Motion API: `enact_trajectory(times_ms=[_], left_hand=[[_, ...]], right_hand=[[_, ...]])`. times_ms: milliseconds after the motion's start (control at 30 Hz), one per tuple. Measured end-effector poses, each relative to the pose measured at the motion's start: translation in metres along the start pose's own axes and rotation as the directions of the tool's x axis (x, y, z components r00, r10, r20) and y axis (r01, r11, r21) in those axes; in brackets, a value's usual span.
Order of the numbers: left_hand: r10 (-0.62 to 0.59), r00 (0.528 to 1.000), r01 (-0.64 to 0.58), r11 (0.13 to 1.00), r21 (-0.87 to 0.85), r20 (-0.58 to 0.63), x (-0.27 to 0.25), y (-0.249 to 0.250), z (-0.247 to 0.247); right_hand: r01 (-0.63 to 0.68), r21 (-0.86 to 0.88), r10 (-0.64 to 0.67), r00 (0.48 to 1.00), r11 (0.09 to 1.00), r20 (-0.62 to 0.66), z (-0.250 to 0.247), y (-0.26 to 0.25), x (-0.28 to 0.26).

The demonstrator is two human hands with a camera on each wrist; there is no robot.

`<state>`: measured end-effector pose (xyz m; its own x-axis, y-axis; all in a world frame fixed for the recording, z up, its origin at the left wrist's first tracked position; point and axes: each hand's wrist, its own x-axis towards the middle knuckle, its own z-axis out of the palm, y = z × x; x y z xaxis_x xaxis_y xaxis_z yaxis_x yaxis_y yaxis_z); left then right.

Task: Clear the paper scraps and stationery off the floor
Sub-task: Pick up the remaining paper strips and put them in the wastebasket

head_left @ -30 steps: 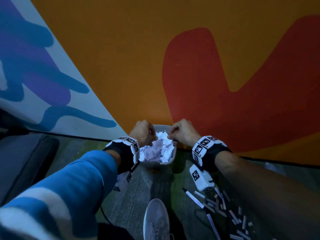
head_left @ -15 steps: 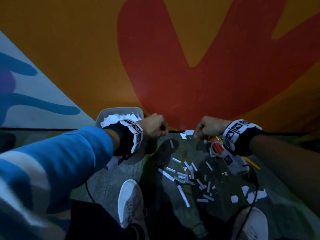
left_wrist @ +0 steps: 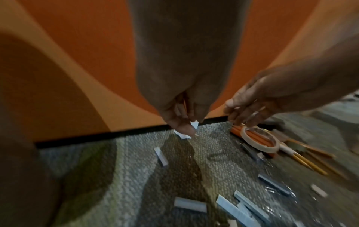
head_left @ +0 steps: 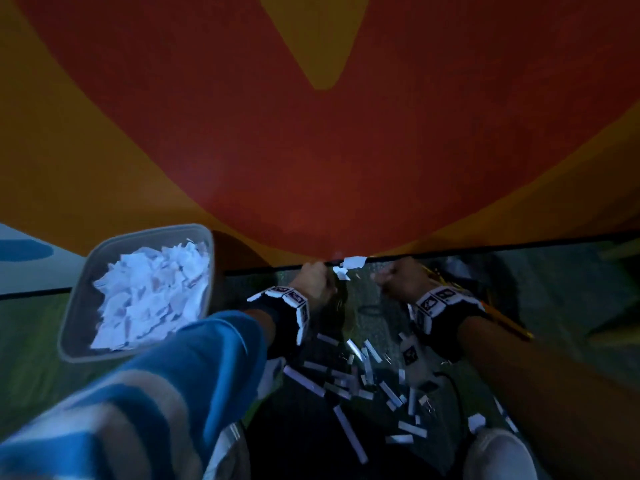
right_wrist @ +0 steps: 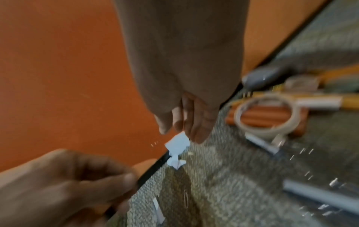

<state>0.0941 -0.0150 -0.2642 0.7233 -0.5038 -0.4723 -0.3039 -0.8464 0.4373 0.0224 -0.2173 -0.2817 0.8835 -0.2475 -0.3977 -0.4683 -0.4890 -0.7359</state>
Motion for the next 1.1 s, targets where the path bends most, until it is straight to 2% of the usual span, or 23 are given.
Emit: enact_trajectory(times_ms=[133,200,267,433,567,633,700,767,833,933,1100], left_hand=[[-0.161,0.98,0.134,0.969,-0.206,-0.117,0.049,-0.011,0.033],[-0.219,0.959,0.158,0.94,-0.302,-0.18,0.068,-0.014,0.046],[-0.235,0.945,0.144,0.923,-0.357,-0.229,0.08,-0.016,0.062],[-0.303,0.887,0.17,0.915,-0.365,-0.347,0.089,-0.025,0.101],[-0.255,0.883,0.155,0.951,-0.267,-0.395,0.09,-0.024,0.114],[-0.28,0.86,0.16,0.942,-0.295,-0.427,0.092,-0.023,0.113],[-0.29,0.839,0.145,0.935,-0.324,-0.46,0.095,-0.022,0.109],[-0.262,0.846,0.121,0.943,-0.311,-0.465,0.099,-0.021,0.105],[-0.275,0.855,0.123,0.932,-0.342,-0.44,0.102,-0.022,0.101],[-0.342,0.844,0.138,0.883,-0.448,-0.414,0.102,-0.023,0.096],[-0.369,0.829,0.12,0.852,-0.509,-0.422,0.101,-0.029,0.102]], right_hand=[[-0.109,0.159,0.121,0.99,0.981,-0.069,0.036,0.014,0.04],[-0.123,0.245,0.164,0.975,0.962,-0.152,0.049,0.019,0.048],[-0.113,0.271,0.158,0.976,0.956,-0.152,0.061,0.02,0.057],[-0.142,0.265,0.203,0.954,0.954,-0.221,0.093,0.035,0.093],[-0.291,0.145,0.324,0.88,0.946,-0.348,0.133,0.093,0.145],[-0.272,0.137,0.303,0.883,0.953,-0.358,0.132,0.09,0.144],[-0.205,0.178,0.257,0.899,0.962,-0.355,0.117,0.054,0.116],[-0.185,0.229,0.259,0.898,0.956,-0.357,0.108,0.027,0.098],[-0.167,0.168,0.216,0.914,0.972,-0.343,0.102,0.017,0.089],[-0.134,0.158,0.182,0.922,0.978,-0.343,0.1,0.017,0.087],[-0.121,0.336,0.244,0.903,0.934,-0.353,0.106,0.045,0.096]])
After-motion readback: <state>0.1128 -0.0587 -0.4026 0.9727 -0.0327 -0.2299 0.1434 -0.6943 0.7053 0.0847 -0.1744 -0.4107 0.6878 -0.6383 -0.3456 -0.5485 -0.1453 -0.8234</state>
